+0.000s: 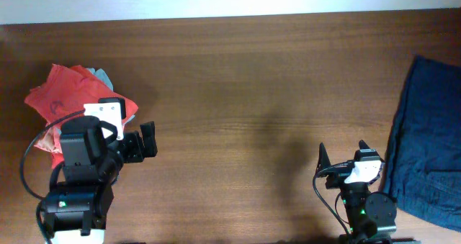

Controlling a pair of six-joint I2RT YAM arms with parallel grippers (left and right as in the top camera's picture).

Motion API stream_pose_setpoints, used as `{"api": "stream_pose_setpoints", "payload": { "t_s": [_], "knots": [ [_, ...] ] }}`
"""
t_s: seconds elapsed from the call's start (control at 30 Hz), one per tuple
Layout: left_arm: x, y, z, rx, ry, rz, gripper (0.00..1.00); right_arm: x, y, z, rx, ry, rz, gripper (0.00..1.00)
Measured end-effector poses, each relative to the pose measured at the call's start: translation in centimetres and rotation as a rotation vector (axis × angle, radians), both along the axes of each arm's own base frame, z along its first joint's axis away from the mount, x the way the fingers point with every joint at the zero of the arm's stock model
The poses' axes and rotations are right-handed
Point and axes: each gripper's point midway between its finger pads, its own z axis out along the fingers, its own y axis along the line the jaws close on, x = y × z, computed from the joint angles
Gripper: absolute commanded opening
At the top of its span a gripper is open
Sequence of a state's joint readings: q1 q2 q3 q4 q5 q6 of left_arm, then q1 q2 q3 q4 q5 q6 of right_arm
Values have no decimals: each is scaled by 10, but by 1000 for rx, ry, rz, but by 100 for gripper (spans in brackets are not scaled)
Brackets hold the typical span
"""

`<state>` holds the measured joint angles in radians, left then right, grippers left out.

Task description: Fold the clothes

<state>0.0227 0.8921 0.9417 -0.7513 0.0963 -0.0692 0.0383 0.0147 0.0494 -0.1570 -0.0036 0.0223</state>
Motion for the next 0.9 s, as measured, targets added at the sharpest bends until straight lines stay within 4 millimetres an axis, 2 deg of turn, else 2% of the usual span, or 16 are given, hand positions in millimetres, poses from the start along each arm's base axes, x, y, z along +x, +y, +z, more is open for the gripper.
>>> {"api": "stream_pose_setpoints", "payload": {
  "t_s": [0.8,0.9],
  "knots": [
    [0,0,0,2,1,1,99,0,0,0,0,0,0,99],
    [-9,4,-4,22,27,11,99,0,0,0,0,0,0,99]
  ]
}}
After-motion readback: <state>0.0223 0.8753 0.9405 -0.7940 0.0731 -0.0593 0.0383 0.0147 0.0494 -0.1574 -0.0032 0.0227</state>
